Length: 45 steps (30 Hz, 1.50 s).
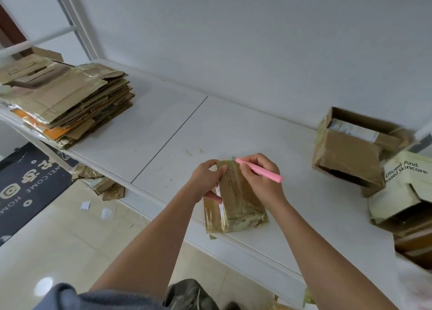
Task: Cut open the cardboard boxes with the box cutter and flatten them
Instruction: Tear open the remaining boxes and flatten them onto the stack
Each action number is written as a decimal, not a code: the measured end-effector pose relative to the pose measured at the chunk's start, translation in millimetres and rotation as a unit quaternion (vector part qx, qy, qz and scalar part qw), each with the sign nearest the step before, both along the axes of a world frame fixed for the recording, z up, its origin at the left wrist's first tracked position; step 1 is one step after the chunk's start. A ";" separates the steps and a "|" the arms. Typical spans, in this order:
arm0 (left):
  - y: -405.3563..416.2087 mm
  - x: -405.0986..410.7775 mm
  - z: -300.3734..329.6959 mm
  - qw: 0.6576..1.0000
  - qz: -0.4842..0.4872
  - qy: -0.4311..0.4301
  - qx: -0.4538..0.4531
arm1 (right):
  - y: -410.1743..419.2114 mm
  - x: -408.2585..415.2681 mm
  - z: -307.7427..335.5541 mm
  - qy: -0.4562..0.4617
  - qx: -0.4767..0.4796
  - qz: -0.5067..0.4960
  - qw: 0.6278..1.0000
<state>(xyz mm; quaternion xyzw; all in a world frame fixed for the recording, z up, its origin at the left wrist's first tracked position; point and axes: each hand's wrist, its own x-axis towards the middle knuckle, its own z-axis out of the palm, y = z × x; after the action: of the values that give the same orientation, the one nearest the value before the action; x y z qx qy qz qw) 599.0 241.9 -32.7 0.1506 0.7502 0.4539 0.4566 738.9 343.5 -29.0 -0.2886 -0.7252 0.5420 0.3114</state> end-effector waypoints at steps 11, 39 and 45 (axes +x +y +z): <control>1.3 -2.3 -1.1 1.000 -0.002 -0.003 -0.002 | -5.5 -11.3 -2.1 0.000 0.041 -0.061 0.997; 1.7 10.5 11.5 0.999 0.032 0.041 -0.016 | -18.6 38.6 14.9 -0.089 0.120 0.104 0.983; 2.8 14.5 14.6 0.998 0.044 0.039 -0.013 | -33.5 62.1 19.2 -0.055 0.095 0.098 0.989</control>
<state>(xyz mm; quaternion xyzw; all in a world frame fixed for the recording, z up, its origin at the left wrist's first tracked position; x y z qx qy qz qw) 613.5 244.8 -18.2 0.1289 0.7793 0.4575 0.4084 800.9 309.9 -9.8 -0.2149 -0.8143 0.4816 0.2427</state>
